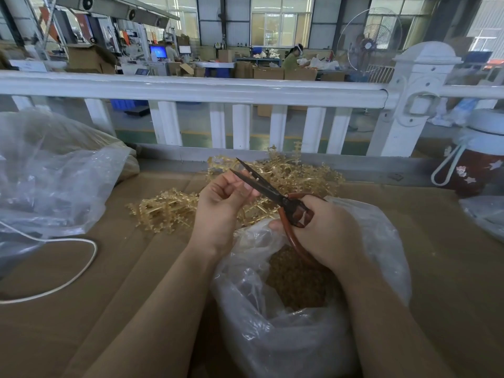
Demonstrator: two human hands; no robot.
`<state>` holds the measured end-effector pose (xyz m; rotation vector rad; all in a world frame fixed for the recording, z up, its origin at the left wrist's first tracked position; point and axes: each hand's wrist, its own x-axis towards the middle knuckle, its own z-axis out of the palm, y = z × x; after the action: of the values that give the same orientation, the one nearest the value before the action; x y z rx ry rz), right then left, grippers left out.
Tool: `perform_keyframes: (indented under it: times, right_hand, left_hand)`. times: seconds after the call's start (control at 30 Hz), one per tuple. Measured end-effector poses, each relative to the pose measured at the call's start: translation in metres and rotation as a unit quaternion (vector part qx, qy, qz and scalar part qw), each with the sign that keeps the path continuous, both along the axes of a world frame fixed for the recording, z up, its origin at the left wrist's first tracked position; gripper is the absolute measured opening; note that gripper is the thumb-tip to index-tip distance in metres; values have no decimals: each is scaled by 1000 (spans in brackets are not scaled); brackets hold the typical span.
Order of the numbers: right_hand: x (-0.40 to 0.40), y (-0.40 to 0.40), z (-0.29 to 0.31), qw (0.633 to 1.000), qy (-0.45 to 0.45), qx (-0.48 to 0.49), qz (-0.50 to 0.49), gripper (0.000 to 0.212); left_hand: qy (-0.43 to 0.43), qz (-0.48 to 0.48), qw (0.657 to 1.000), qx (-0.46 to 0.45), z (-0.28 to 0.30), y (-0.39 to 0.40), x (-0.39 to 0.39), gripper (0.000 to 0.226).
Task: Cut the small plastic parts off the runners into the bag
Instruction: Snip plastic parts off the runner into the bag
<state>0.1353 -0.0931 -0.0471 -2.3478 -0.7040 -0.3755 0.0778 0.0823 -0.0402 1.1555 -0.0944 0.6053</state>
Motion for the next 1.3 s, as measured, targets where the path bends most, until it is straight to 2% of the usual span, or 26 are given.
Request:
perform_keyframes:
  times: [0.23, 0.53, 0.63, 0.9, 1.13, 1.3]
  right_hand:
    - [2, 1, -2, 1000, 21, 11, 13, 83]
    - [0, 1, -2, 999, 35, 17, 16, 63]
    - [0, 1, -2, 999, 44, 25, 21, 52]
    - [-1, 1, -1, 998, 56, 37, 20, 51]
    - [-3, 0, 0, 997, 55, 48, 26, 64]
    - [-3, -1, 2, 998, 38, 50, 24, 48]
  left_hand:
    - [-6, -15, 1000, 6, -1, 1, 0, 12]
    - [0, -12, 1000, 15, -2, 4, 0, 19]
    - [-4, -7, 1000, 29, -2, 5, 0, 6]
    - [-18, -13, 999, 30, 0, 5, -3, 8]
    - [-15, -21, 999, 25, 1, 6, -3, 9]
    - [-10, -17, 999, 30, 3, 4, -4, 7]
